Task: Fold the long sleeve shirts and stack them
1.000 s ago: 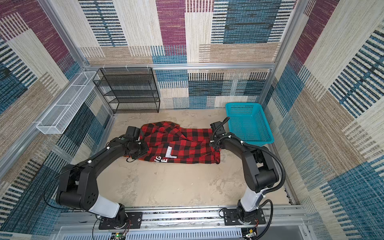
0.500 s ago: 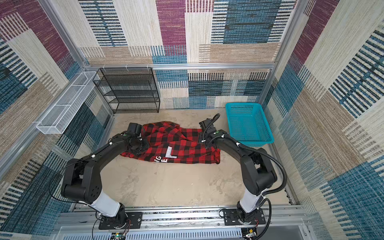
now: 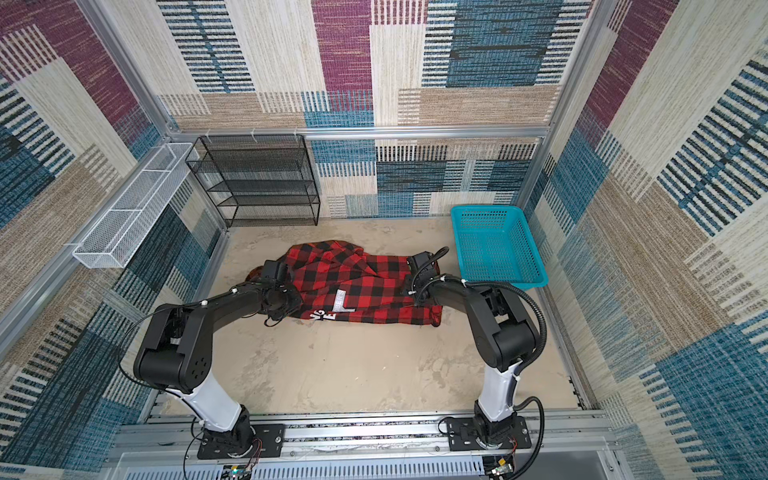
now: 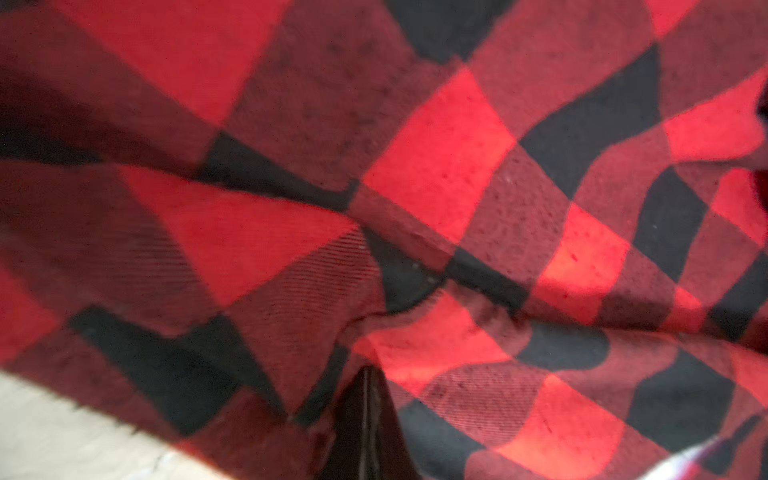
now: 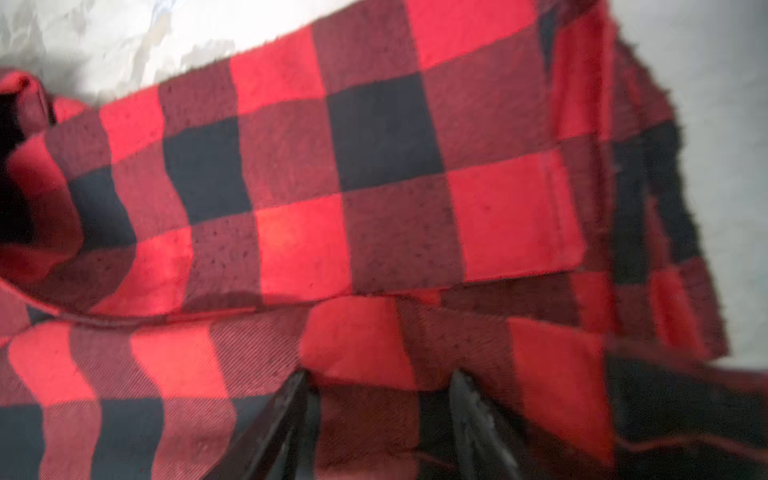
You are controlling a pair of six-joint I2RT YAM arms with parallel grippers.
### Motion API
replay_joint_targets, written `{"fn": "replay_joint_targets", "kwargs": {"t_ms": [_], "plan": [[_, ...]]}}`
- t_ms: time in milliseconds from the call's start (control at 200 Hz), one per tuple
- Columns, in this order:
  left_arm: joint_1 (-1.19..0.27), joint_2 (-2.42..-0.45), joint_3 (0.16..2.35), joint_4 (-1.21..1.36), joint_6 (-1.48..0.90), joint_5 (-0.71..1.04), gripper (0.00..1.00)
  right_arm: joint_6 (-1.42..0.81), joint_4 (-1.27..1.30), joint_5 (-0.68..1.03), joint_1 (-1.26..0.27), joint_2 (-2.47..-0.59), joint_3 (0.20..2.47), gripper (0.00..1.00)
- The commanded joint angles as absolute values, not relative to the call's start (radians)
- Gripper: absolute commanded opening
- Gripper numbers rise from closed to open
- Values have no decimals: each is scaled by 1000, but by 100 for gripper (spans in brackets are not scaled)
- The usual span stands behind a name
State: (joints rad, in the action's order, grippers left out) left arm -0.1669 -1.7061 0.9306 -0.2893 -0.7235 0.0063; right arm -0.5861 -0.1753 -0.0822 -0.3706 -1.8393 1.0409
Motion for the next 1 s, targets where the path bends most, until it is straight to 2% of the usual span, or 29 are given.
{"fn": "replay_joint_targets", "kwargs": {"t_ms": [0,160,341,551,771,991], "plan": [[-158,-1684,902,-407,-747,-76,0,-585,-305,-135,-351,-1848,1028,59],[-158,-1599,830,-422,-784,-39,0,-573,-322,-97,-357,-1823,1000,59],[-158,-1406,736,-494,-816,-34,0,-602,-381,-99,-431,-1725,949,61],[-158,-1214,822,-600,-787,-40,0,-613,-462,-142,-496,-1592,983,64],[-159,-1372,1018,-561,-683,52,0,-426,-429,-93,-519,-1694,1197,62],[-175,-1521,984,-416,-736,112,0,-322,-376,-27,-594,-1879,1364,59]]}}
